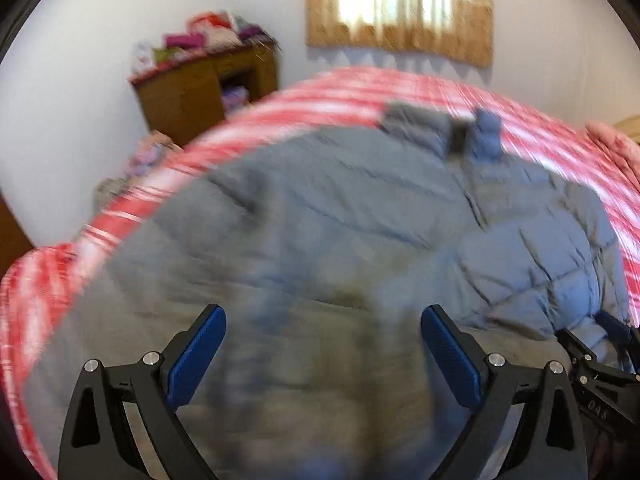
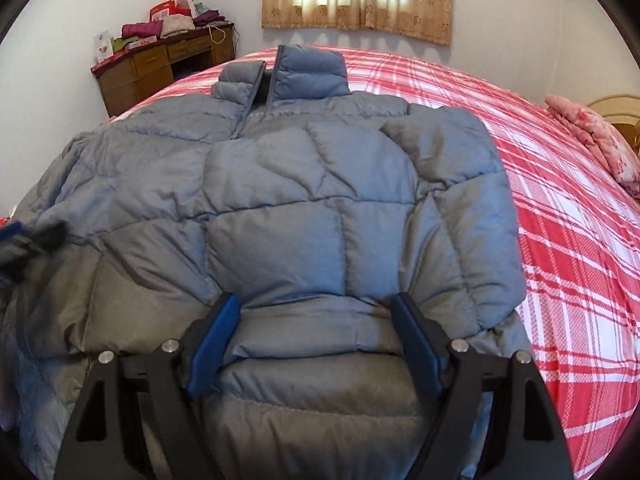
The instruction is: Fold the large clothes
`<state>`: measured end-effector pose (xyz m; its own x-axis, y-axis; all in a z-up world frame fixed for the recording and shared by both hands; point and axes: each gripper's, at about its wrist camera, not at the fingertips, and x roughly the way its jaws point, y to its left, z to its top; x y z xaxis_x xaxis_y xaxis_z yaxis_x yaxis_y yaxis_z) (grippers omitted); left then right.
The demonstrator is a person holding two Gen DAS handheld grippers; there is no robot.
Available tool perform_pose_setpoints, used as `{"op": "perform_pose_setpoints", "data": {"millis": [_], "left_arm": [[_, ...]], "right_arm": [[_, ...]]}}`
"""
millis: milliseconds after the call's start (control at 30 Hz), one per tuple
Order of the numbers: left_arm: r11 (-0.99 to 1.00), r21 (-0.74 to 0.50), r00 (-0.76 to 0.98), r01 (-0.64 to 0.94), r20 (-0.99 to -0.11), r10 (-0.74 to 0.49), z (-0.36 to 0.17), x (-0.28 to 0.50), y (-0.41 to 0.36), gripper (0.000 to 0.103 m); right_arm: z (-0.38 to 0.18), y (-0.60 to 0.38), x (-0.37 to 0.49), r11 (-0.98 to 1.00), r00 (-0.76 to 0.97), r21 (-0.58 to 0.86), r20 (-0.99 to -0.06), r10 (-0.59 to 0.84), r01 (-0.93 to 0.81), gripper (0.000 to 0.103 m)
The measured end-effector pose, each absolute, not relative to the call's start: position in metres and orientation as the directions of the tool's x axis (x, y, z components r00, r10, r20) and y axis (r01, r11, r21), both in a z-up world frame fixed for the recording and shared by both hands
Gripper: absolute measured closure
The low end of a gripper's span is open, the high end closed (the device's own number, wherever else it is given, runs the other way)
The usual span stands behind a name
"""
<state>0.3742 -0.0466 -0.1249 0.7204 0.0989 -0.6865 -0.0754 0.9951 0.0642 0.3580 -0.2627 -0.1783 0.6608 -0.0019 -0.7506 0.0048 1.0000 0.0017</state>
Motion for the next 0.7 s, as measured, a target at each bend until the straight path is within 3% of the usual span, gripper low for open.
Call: {"op": "perform_pose_setpoints", "data": {"millis": [133,267,367,533,567,600,667,700], "left_arm": [[0.972,0.146,0.721,-0.185,-0.652,0.236,-0.104,0.347,0.022,0.004],[0.927,0.173,0.632,-0.333,-0.688,0.356,-0.112,0.309,0.109,0.004],[0.925,0.12,0.558,-0.36,-0.767,0.317,-0.13,0.282,0.153,0.005],[0.941,0.062,0.514,-0.332,-0.825,0.236,-0.164,0.268,0.17,0.006],[0.945,0.054,0.517,-0.323,-0.826,0.224,-0.167,0.268,0.166,0.02],[0.945,0.065,0.523,-0.321,-0.819,0.235,-0.168,0.268,0.165,0.026],[0.954,0.085,0.561,-0.287,-0.793,0.24,-0.161,0.267,0.159,0.086],[0.961,0.056,0.568,-0.27,-0.796,0.207,-0.155,0.269,0.16,0.087]], "right_arm": [[-0.177,-0.26,0.357,1.0,0.657,-0.024,-0.754,-0.022,0.006,0.011],[-0.177,-0.258,0.354,0.999,0.657,-0.032,-0.754,-0.023,-0.002,0.007],[-0.174,-0.257,0.35,0.999,0.663,-0.037,-0.748,-0.024,-0.006,0.007],[-0.16,-0.252,0.33,0.999,0.701,-0.028,-0.713,0.007,-0.039,0.007],[-0.157,-0.252,0.326,0.999,0.707,-0.03,-0.707,0.011,-0.045,0.007],[-0.155,-0.251,0.323,0.998,0.713,-0.036,-0.701,0.012,-0.052,0.007],[-0.148,-0.254,0.314,0.996,0.734,-0.061,-0.679,0.003,-0.06,0.008],[-0.145,-0.259,0.31,0.996,0.747,-0.072,-0.665,-0.01,-0.051,0.008]]}}
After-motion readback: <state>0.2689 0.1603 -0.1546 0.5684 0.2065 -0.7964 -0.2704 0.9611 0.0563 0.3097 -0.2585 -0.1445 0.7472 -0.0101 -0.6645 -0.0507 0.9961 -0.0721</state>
